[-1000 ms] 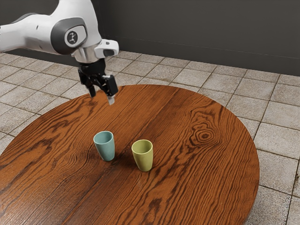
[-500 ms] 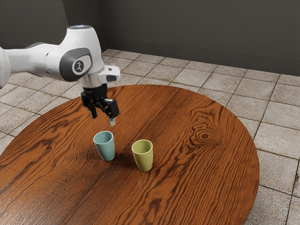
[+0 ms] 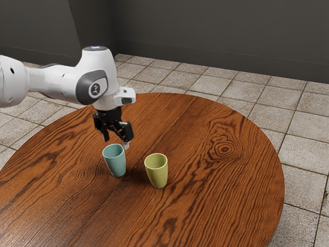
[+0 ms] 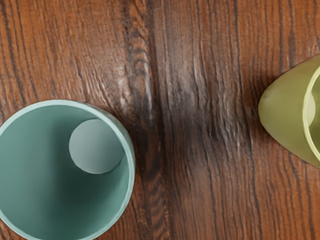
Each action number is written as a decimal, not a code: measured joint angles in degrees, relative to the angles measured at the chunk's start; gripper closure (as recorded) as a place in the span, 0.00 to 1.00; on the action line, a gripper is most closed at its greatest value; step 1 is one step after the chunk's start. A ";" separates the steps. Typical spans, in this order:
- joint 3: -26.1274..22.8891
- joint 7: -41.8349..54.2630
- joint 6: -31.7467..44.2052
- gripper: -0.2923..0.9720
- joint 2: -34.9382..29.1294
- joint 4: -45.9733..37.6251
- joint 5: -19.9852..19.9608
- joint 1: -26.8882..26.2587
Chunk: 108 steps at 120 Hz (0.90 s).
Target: Place the left cup onto the right cup
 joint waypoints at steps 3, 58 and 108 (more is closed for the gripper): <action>0.02 0.00 0.38 0.29 0.16 -0.06 0.03 0.01; 1.01 -0.03 4.08 0.44 3.93 0.56 0.09 0.39; 1.63 -0.05 6.95 0.46 7.68 0.66 -0.69 0.39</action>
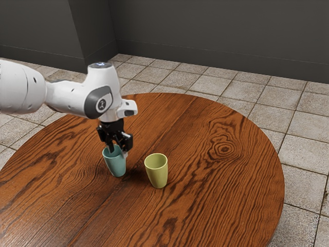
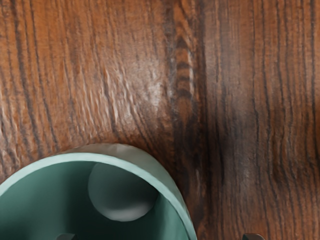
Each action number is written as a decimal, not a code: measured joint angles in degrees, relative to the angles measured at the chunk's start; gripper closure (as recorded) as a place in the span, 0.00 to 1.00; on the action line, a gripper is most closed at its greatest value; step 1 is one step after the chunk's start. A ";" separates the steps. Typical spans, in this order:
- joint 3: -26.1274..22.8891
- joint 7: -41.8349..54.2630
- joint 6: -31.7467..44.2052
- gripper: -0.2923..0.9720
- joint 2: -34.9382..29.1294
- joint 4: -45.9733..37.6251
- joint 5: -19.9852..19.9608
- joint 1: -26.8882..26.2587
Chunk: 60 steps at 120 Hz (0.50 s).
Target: Place the left cup onto the right cup
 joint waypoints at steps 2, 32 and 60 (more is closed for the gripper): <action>0.00 0.00 0.12 0.46 0.13 0.00 -0.06 0.00; -0.05 -0.01 2.05 0.46 1.64 0.00 -0.84 0.00; -0.08 -0.01 3.36 0.52 2.50 -0.06 -1.00 0.00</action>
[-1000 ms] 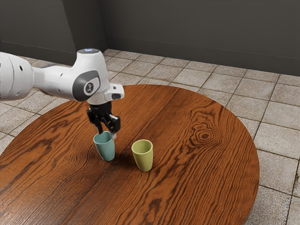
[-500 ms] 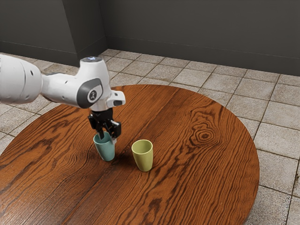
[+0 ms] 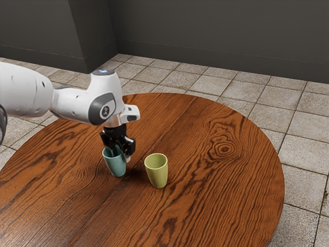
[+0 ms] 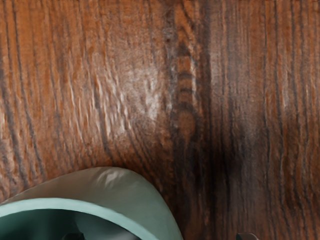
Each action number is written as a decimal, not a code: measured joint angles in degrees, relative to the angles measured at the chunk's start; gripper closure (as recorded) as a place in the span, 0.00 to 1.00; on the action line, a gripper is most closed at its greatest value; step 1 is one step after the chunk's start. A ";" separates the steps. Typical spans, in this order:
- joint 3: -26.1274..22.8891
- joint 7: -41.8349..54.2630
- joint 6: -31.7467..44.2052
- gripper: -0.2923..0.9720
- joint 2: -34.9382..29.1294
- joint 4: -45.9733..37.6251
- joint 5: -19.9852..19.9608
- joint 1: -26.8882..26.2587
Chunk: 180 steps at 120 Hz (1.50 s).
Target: Place the left cup onto the right cup
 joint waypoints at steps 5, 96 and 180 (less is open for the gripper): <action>0.00 0.00 0.16 0.56 0.03 -0.02 -0.03 0.00; 0.00 -0.47 -0.21 0.84 -2.31 -1.30 -0.03 -0.01; -1.28 -0.83 -9.92 0.85 -13.16 -0.55 1.04 -3.64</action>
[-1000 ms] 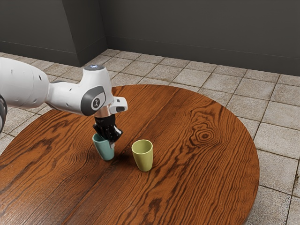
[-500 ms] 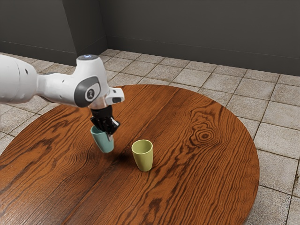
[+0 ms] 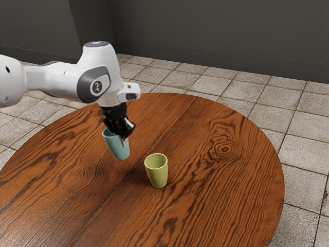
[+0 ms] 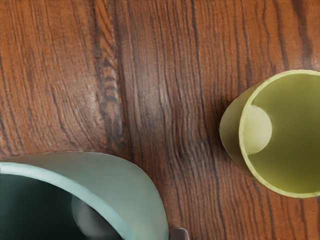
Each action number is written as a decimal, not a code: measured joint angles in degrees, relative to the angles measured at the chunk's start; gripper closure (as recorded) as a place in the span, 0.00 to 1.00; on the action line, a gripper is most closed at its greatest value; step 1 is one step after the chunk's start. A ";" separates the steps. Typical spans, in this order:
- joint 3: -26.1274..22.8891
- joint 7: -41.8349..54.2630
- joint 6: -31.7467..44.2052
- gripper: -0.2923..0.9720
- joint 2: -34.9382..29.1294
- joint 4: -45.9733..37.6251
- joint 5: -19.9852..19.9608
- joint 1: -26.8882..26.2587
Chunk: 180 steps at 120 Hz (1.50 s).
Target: Place the left cup onto the right cup
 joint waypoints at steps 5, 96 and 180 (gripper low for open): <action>0.01 -0.02 -0.34 0.85 -0.56 0.00 0.22 -0.47; -5.11 -0.69 -11.56 0.85 -1.48 9.11 3.83 -1.58; -9.28 -5.09 -6.01 0.85 1.34 7.95 7.35 -1.62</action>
